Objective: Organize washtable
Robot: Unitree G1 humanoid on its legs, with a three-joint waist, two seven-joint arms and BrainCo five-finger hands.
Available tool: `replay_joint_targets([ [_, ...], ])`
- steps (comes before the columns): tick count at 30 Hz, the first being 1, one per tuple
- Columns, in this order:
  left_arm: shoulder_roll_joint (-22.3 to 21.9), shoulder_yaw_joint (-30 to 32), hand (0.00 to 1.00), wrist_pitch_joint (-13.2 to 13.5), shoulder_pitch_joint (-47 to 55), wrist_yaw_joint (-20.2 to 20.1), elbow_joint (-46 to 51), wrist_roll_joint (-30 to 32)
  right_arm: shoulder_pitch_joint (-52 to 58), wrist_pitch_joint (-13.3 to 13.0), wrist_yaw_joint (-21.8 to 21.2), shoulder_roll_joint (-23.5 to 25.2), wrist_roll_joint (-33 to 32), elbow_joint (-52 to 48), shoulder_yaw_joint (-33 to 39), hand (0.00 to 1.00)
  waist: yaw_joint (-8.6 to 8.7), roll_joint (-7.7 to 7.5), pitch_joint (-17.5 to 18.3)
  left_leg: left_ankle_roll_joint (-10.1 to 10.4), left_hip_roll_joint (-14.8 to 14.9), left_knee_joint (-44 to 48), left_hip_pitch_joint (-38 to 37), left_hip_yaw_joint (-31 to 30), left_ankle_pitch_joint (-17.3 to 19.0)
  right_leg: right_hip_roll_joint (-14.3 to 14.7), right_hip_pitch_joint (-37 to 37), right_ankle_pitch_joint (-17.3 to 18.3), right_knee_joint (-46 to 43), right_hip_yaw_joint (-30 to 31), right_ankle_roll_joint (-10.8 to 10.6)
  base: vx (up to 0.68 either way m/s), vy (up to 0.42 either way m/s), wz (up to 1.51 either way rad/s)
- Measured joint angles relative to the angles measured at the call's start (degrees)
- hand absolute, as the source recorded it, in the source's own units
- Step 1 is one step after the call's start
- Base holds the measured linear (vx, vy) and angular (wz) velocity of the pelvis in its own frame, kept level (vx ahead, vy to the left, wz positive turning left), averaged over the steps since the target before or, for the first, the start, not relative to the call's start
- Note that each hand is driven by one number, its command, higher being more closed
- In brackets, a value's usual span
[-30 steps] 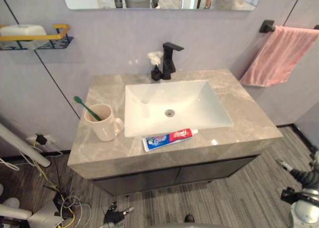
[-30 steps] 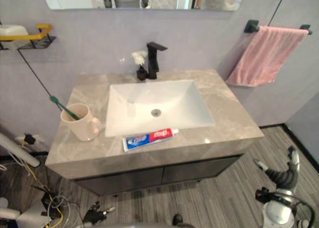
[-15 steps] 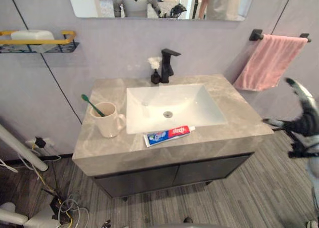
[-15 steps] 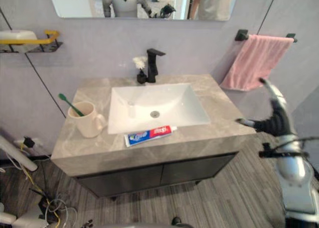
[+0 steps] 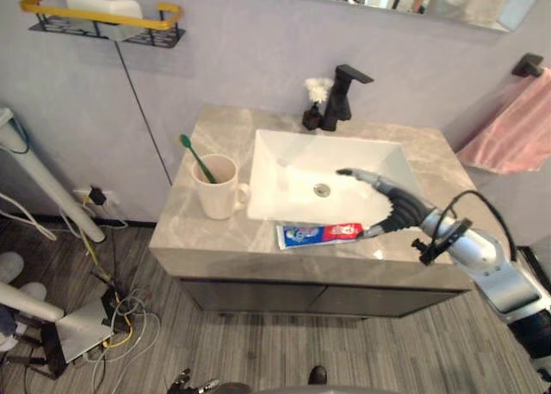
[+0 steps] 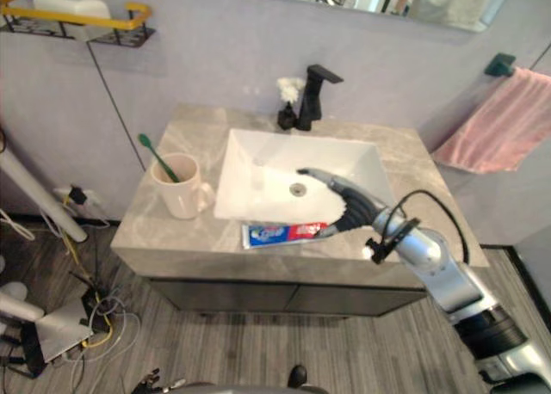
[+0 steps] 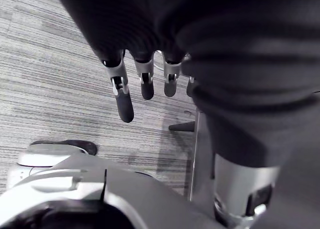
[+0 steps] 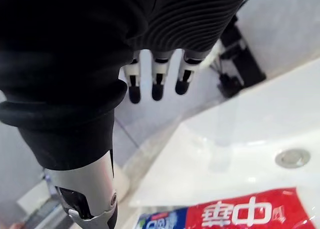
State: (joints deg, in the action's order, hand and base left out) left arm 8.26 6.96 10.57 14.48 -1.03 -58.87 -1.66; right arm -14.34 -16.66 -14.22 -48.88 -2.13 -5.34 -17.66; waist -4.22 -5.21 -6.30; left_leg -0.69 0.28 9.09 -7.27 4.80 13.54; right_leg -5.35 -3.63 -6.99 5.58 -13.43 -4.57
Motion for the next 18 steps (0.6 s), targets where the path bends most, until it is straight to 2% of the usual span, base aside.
replay_joint_targets([
  [3,0.16,-0.03,0.0,0.01,-0.3,-0.15,-0.01,-0.03,-2.03,1.52,-1.6,-0.77,-0.08,1.54,-2.98,0.0,-0.43,-0.31,-0.37,-0.39,-0.27,0.03,0.48,-1.07,-0.26,-0.34,-0.07,0.0,0.01,-0.81,0.0,-0.01,-0.011,0.2],
  [5,0.35,-0.19,0.0,-0.01,-0.9,-0.21,-0.01,-0.04,-2.07,2.23,-2.49,-2.24,0.05,2.37,-4.2,0.0,-1.37,-0.55,-0.85,-0.61,-0.49,0.06,0.61,-1.43,-0.41,-0.58,-0.13,0.0,0.01,-1.13,0.0,-0.04,-0.004,0.12],
  [7,0.49,-0.2,0.0,-0.03,-0.98,-0.21,-0.02,-0.11,-2.08,2.58,-2.98,-2.37,0.72,2.48,-4.81,0.0,-1.42,-0.8,-1.0,-0.75,-0.64,0.06,0.77,-1.9,-0.56,-0.75,-0.2,0.0,0.01,-1.86,0.0,-0.04,-0.009,0.13],
  [12,0.9,-0.42,0.0,-0.08,-1.08,-0.25,-0.02,-0.59,-2.24,3.28,-3.18,-2.36,5.96,2.86,-5.48,0.0,-1.47,-1.45,-1.61,-0.78,-0.97,0.13,1.15,-2.52,-0.85,-1.05,-0.15,0.0,0.01,-2.42,0.0,-0.04,-0.011,0.06],
  [18,0.98,-0.55,0.0,-0.15,-1.14,-0.29,-0.04,-1.51,-2.24,3.58,-2.92,-2.22,13.66,2.92,-5.48,0.0,-1.45,-1.54,-2.09,-0.77,-1.0,0.7,1.57,-2.51,-0.84,-1.08,-0.01,0.0,0.01,-2.42,0.0,-0.01,-0.006,0.0],
])
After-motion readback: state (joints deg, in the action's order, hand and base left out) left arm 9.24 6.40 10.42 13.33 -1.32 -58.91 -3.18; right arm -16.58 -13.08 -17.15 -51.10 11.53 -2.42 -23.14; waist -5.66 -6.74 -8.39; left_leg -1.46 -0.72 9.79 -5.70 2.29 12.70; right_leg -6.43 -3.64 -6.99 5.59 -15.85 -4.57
